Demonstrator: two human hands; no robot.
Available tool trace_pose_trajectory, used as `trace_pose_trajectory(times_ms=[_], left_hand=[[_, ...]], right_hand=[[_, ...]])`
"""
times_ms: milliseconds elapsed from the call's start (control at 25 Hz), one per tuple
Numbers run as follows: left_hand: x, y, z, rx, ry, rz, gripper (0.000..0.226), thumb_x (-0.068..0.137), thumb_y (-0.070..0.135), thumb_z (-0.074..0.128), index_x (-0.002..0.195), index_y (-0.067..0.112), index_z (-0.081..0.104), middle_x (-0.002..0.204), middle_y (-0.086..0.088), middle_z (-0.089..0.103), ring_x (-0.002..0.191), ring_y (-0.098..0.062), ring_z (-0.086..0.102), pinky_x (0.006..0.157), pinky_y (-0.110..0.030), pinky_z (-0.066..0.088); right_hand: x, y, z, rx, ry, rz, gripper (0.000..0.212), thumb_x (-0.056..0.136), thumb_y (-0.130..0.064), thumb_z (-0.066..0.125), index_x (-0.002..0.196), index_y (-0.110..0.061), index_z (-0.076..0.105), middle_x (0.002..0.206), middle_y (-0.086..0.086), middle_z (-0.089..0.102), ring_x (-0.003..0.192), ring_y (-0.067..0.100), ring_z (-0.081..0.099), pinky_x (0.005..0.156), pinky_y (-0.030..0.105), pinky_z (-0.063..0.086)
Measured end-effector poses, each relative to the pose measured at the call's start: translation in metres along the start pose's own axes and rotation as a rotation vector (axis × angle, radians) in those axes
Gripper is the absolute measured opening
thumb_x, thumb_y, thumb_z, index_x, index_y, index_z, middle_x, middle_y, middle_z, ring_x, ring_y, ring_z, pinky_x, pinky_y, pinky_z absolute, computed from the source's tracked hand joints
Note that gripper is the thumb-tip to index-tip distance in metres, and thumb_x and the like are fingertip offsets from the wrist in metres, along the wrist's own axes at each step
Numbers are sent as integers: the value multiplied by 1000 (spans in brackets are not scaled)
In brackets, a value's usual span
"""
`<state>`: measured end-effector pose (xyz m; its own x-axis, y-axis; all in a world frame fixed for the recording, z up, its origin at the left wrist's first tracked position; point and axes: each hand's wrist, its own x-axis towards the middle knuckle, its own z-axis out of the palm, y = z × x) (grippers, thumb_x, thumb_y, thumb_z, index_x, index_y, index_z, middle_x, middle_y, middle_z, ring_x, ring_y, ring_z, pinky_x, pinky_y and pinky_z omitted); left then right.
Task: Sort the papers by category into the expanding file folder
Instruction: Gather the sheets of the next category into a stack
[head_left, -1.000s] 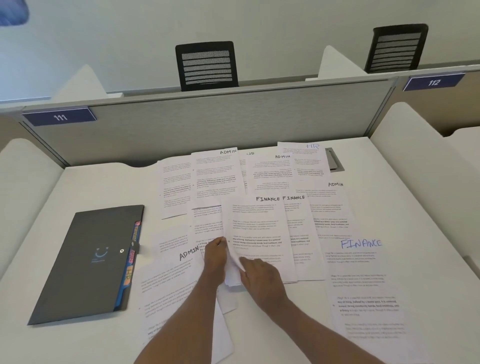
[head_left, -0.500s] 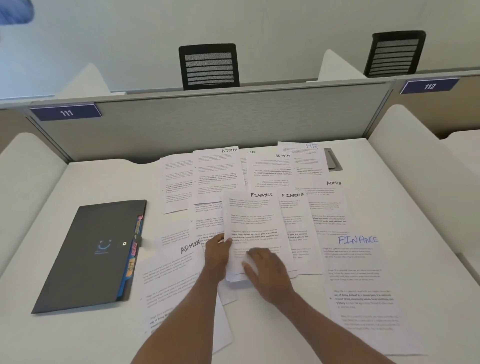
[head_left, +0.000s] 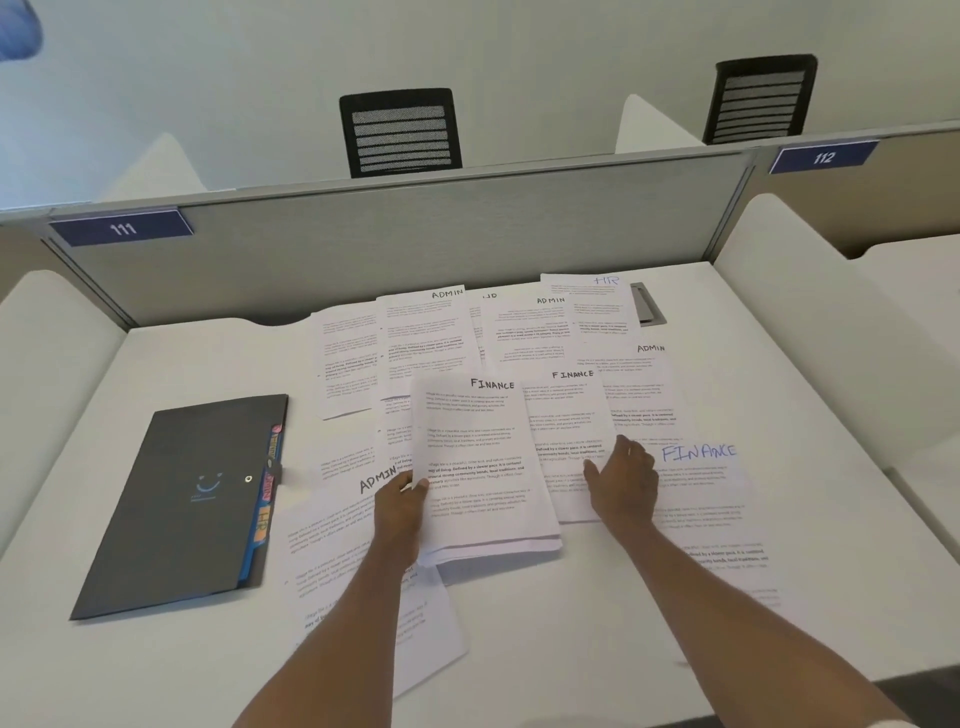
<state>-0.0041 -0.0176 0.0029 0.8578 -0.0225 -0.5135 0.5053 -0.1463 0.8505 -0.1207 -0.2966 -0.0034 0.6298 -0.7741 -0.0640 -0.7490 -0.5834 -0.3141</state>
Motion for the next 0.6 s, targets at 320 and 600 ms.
trace_pose_trajectory(times_ms=[320, 600], left_hand=[[-9, -19, -5, 26, -13, -48, 15, 102, 8, 62, 109, 16, 73, 103, -3, 75, 93, -26, 71, 94, -41, 55], [-12, -18, -5, 54, -5, -73, 19, 101, 9, 63, 98, 25, 72, 102, -2, 77, 97, -30, 73, 96, -47, 58]], right_hand=[[4, 1, -1, -158, -116, 4, 74, 88, -56, 67, 136, -5, 42, 134, 16, 50, 124, 32, 48, 101, 41, 46], [15, -8, -16, 17, -158, 99, 66, 87, -27, 77, 135, -4, 38, 128, 19, 54, 116, 34, 59, 97, 43, 50]])
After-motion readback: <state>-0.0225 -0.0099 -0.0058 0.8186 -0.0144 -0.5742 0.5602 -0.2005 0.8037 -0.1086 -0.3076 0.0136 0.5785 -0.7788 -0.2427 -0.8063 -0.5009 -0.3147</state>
